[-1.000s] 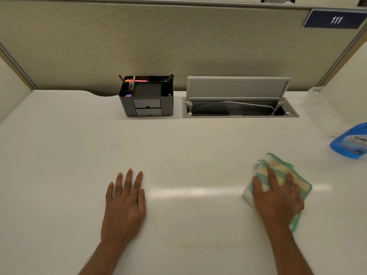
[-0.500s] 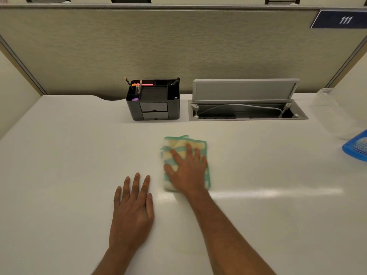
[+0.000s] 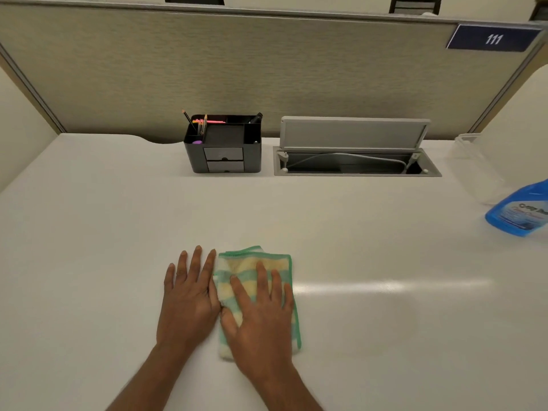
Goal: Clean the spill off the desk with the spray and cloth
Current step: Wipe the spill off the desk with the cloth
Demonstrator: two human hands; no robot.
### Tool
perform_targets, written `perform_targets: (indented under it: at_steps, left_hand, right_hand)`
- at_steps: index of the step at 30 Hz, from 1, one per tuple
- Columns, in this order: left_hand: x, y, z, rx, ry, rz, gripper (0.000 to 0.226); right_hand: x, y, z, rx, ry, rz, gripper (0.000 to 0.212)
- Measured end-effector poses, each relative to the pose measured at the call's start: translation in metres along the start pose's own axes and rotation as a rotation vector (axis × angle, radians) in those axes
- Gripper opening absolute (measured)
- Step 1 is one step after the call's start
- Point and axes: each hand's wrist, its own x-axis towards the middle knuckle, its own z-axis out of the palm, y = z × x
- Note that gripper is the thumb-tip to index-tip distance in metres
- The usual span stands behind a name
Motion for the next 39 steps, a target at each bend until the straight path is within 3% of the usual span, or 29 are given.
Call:
perform_targets:
  at_steps: [4, 11, 14, 21, 26, 32, 39]
  left_hand:
    - [-0.001, 0.002, -0.001, -0.037, 0.019, -0.024, 0.066]
    - [-0.001, -0.001, 0.006, -0.075, 0.021, -0.028, 0.062]
    - [0.0, -0.001, 0.007, -0.075, 0.023, -0.038, 0.06]
    - [0.001, 0.0, 0.007, -0.062, 0.031, -0.036, 0.06]
    - [0.002, -0.001, 0.007, -0.045, 0.04, -0.033, 0.061]
    - [0.003, -0.003, 0.009, -0.039, 0.041, -0.005, 0.061]
    - [0.002, -0.003, 0.008, -0.042, 0.057, -0.022, 0.059]
  right_hand:
    - [-0.017, 0.026, -0.012, -0.021, 0.009, 0.017, 0.059]
    - [-0.041, 0.13, -0.063, -0.201, 0.181, 0.396, 0.061]
    - [-0.058, 0.137, -0.063, -0.221, 0.213, 0.452, 0.062]
    - [-0.08, 0.085, -0.032, -0.177, 0.245, 0.197, 0.055]
    - [-0.063, 0.03, -0.011, -0.073, 0.113, 0.03, 0.063]
    - [-0.019, -0.003, 0.004, -0.076, 0.067, 0.014, 0.056]
    - [0.053, 0.02, 0.006, -0.102, 0.074, 0.1, 0.053]
